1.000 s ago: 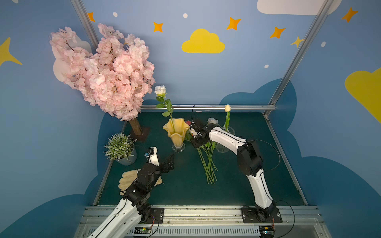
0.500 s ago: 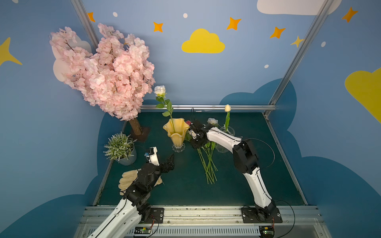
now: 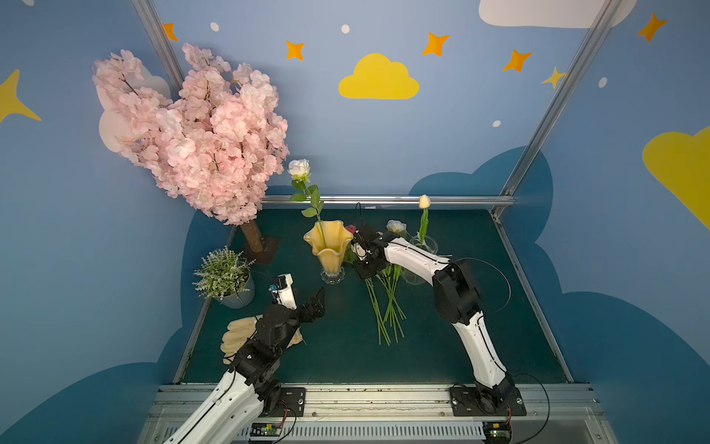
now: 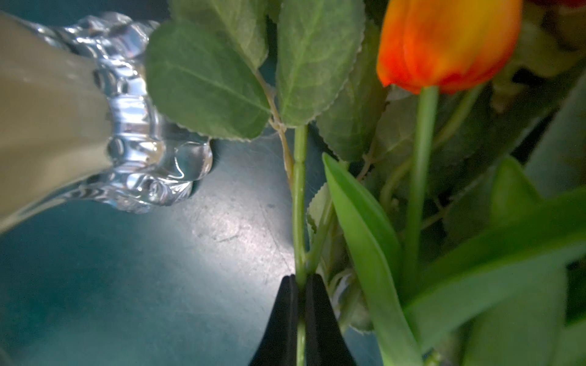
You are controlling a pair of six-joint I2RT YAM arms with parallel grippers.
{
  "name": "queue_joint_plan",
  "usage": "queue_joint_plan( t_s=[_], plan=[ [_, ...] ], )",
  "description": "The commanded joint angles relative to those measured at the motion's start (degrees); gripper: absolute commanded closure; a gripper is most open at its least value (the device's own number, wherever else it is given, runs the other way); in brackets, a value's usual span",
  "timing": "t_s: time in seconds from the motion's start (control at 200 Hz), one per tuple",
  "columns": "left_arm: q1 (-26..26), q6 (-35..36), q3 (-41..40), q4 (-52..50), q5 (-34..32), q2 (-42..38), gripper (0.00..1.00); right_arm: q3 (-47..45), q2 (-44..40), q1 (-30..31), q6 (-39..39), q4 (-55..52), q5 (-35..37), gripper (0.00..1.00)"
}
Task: Arrange the flowers in different vases according to their variety
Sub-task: Pick up the flower at the center of the board.
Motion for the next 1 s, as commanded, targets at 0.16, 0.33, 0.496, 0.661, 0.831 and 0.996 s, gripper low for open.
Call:
queue_joint_plan(
  t_s=[0.16,0.33,0.496,0.661,0.831,0.996],
  plan=[
    [0.2,0.5,-0.8,0.7,0.0,-0.8,0.0,-5.4,-10.6,1.1,0.7,0.6,1.5,1.0],
    [0.2,0.8,-0.9,0.3,0.4,-1.7,0.0,-13.0,-16.2,1.2,1.8,5.0,2.3,1.0],
    [0.1,1.0,-1.1,-0.3,0.2,-3.1,0.0,-19.8,-23.0,0.8,3.3,9.1,4.0,1.0],
    [0.2,1.0,-1.9,0.3,-0.8,-3.7,0.0,-23.8,-30.0,-0.3,3.8,12.1,5.1,1.0],
    [0.2,1.4,-1.9,-0.2,-1.1,-4.4,0.0,-26.5,-37.2,-0.6,4.0,16.6,5.2,1.0],
    [0.2,1.4,-2.6,0.3,-0.5,-5.8,0.0,-26.9,-43.0,-0.6,5.4,21.2,5.8,1.0]
  ],
)
